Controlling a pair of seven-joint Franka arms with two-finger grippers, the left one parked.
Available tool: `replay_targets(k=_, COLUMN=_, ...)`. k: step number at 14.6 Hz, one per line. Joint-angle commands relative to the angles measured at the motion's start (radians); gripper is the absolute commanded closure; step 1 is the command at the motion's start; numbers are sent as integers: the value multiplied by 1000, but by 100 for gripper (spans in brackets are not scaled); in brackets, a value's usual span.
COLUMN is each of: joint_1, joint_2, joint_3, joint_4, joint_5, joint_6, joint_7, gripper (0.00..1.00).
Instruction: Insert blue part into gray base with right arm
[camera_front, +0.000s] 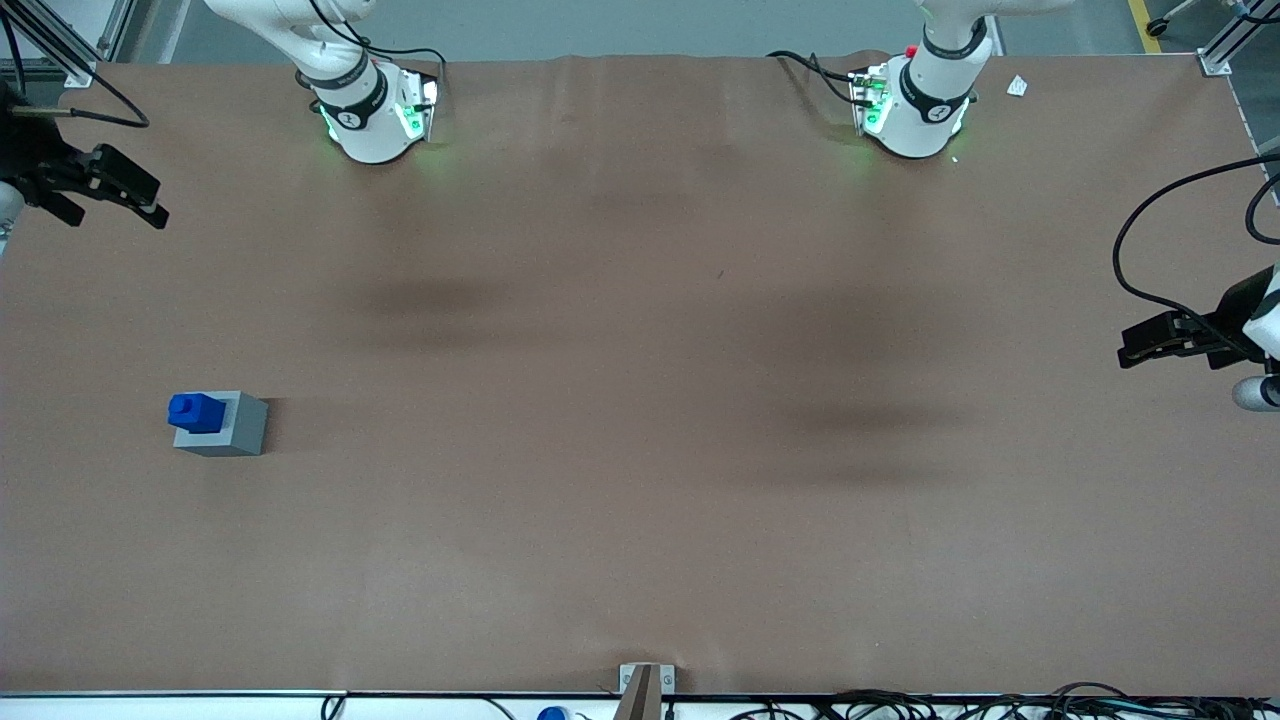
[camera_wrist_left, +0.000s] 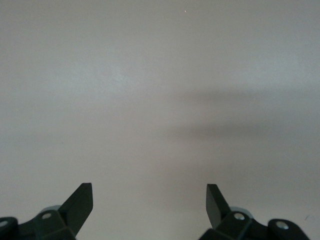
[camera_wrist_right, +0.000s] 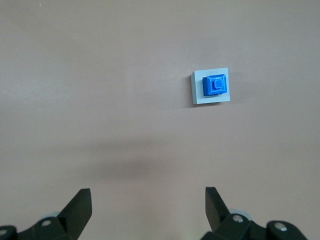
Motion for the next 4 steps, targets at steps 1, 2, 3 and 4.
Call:
replay_targets(k=1, joint_1=0, joint_2=2, joint_3=-1, joint_4=43, joint_5=-1, joint_6=-18, joint_7=18, gripper=0)
replay_targets(k=2, joint_1=2, joint_2=13, joint_3=-1, joint_4=65, joint_5=-1, joint_6=-18, joint_7=18, gripper=0)
replay_targets(k=3, joint_1=5, joint_2=25, joint_3=-1, joint_4=79, joint_5=-5, joint_6=-20, joint_7=18, gripper=0)
replay_targets(k=4, joint_1=8, joint_2=27, joint_3=0, joint_4=80, joint_5=-7, joint_6=-26, joint_7=18, gripper=0)
